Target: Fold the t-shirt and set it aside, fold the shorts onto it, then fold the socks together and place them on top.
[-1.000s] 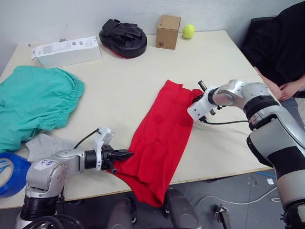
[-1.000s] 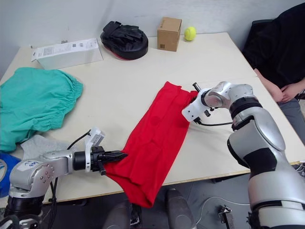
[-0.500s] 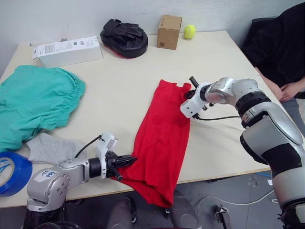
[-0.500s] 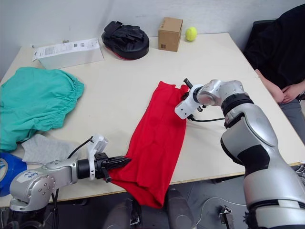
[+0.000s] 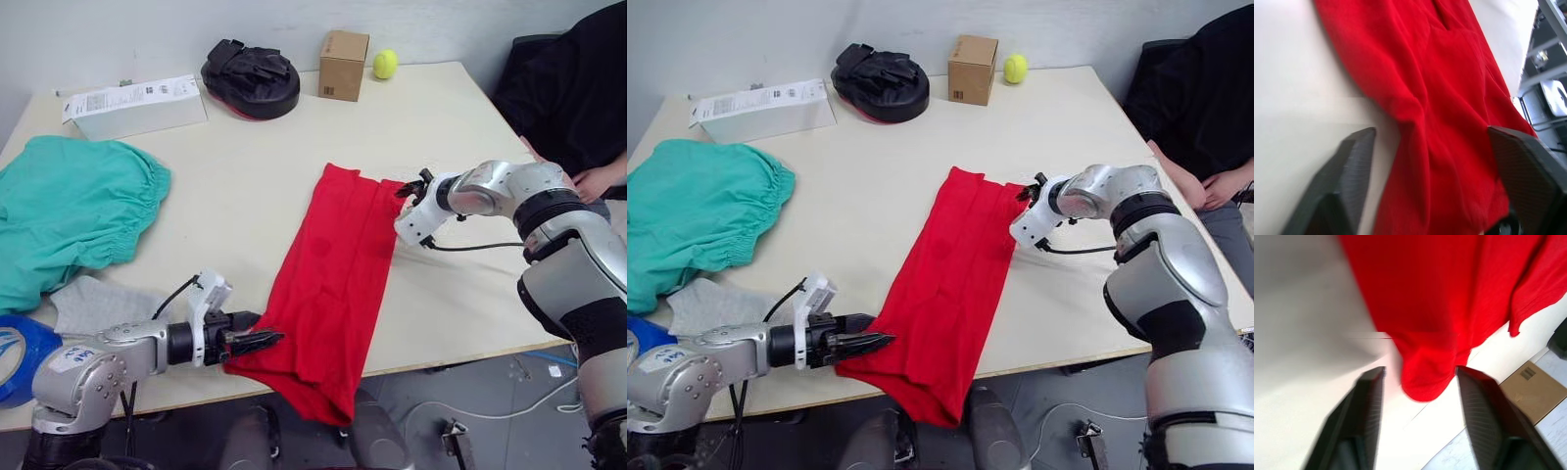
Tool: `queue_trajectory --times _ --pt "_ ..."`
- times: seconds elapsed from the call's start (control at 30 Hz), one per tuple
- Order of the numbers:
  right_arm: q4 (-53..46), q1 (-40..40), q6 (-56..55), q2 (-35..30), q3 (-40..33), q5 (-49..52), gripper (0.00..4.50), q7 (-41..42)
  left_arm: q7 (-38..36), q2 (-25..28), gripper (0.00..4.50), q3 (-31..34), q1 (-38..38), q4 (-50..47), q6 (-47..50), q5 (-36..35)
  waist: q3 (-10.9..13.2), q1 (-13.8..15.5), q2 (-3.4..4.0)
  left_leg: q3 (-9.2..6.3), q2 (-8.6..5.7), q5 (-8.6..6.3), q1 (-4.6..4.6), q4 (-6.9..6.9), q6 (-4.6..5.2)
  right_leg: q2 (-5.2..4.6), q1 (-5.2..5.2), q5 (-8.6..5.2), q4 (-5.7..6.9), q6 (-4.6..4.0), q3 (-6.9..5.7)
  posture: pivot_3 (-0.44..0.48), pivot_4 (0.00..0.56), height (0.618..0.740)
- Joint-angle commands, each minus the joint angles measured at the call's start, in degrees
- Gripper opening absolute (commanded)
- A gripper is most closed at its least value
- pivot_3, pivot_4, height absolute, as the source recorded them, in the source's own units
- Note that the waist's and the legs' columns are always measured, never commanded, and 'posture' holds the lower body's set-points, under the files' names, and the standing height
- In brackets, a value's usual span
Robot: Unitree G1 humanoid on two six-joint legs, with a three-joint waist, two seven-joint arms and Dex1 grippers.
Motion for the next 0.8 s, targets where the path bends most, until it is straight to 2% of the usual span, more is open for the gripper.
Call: queue_trajectory --times 0.03,0.13,0.2,0.27,0.37,0.5,0.6,0.8 --pt "-2.0 -0.34 -3.94 -3.25 -3.26 3.68 3.56 1.95 -4.12 4.41 4.5 2.72 0.34 0.83 0.3 -3.06 0.01 0.04 0.01 0.0 0.0 -0.01 0.0 0.0 -0.01 0.0 0.0 -0.01 0.0 -0.02 0.0 0.0 0.15 0.74" --pt "-4.32 0.6 -9.01 -6.62 -5.71 7.07 4.45 4.93 -8.13 9.42 4.5 4.76 -1.71 4.26 1.02 -5.37 0.03 0.06 0.02 -0.04 0.0 -0.01 0.0 0.01 0.0 0.0 0.01 -0.02 -0.03 -0.04 -0.03 0.0 0.15 0.74" --pt "-6.52 2.15 -12.84 -8.97 -7.86 10.42 4.45 7.83 -11.29 12.91 4.5 4.89 -3.89 7.57 0.78 -6.11 0.03 0.21 0.03 -0.09 0.0 -0.02 0.0 0.0 -0.01 0.0 0.04 -0.03 -0.06 -0.05 -0.08 0.0 0.15 0.74" --pt "-10.92 5.82 -17.53 -12.55 -9.98 14.47 4.45 10.91 -14.62 16.06 4.5 3.11 -9.77 13.32 1.17 -6.35 0.04 0.4 0.03 -0.14 -0.01 -0.03 -0.02 0.01 0.0 0.0 0.06 -0.03 -0.09 -0.06 -0.13 0.0 0.15 0.74" --pt "-17.98 12.06 -21.56 -16.79 -12.35 21.16 4.45 16.89 -17.09 17.8 4.5 -1.22 -18.3 21.19 0.95 -4.48 0.05 1.08 0.01 -0.3 -0.07 -0.03 -0.04 0.04 0.01 -0.03 0.15 -0.04 -0.15 -0.05 -0.29 0.0 0.15 0.74" --pt "-33.44 23.91 -24.47 -23.81 -13.54 35.8 4.45 24.28 -20.21 15.7 4.5 -11.53 -32.92 34.14 -1.96 2.13 0.11 1.54 0.11 -0.26 -0.12 -0.07 -0.03 0.03 0.07 -0.08 0.2 -0.05 -0.14 0.06 -0.27 0.0 0.15 0.74" --pt "-46.29 33.69 -22.0 -28.83 -13.76 45.83 4.45 27.66 -23.35 12.41 4.5 -18.32 -41.78 43.59 -5.41 7.41 0.12 1.94 0.12 -0.25 -0.09 -0.07 -0.03 0.03 0.05 -0.03 0.18 -0.07 -0.09 0.1 -0.26 0.0 0.15 0.74" --pt "-62.81 47.76 -15.9 -31.56 -18.24 52.13 4.45 29.16 -27.76 4.23 4.5 -25.27 -54.06 60.78 -12.64 16.25 0.13 1.85 0.11 -0.02 0.09 -0.1 0.0 0.15 0.0 0.14 0.1 -0.07 -0.01 0.1 -0.05 0.0 0.15 0.74"
